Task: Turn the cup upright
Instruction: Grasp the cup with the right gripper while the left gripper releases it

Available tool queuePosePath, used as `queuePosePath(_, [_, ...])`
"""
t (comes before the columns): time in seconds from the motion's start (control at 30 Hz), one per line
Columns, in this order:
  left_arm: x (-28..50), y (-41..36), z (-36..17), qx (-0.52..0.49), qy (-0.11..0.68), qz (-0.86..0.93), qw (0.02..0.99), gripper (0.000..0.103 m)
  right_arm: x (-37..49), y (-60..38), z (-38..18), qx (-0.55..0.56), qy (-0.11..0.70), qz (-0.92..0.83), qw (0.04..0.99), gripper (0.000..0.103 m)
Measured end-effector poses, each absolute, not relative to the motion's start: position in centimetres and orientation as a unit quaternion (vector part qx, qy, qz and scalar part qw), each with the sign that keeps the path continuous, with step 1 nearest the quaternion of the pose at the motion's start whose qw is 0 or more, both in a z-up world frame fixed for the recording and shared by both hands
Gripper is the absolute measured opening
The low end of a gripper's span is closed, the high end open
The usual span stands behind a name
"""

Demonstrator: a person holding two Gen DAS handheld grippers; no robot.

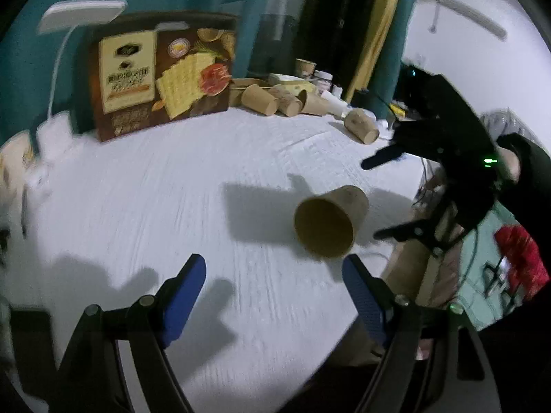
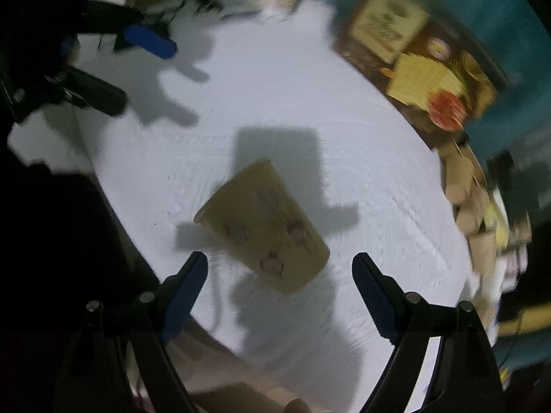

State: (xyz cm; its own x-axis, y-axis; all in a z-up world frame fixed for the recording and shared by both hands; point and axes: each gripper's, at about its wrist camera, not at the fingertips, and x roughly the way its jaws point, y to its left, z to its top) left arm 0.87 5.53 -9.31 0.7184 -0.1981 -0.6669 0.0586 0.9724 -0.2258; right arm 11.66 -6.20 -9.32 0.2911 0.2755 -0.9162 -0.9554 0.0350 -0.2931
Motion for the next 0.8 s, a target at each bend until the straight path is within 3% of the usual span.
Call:
queuePosePath(0.23, [-0.4,7.6,-11.4,-0.137,0.368,-0.063,0.917,0.082,11.3,-2.4,-11.7,-0.6,0.34,0.494,0.53,0.084])
queuePosePath(0.5, [-1.8,10.4,-12.1,-0.17,0.351,-0.052,0.919,0.082,10.7,0.2,-13.6,-0.643,0.342,0.493,0.476,0.084])
queuePosePath(0.63, [-1.9,11.0,-12.3,-0.177,0.348,-0.051,0.919,0.082,10.7,0.5,-14.5,-0.66,0.345,0.489,0.454,0.068])
queuePosePath(0.8, [-1.9,11.3,-12.3,-0.181,0.345,-0.05,0.92,0.082,10.5,0.7,-14.3,-0.652,0.348,0.489,0.463,0.066])
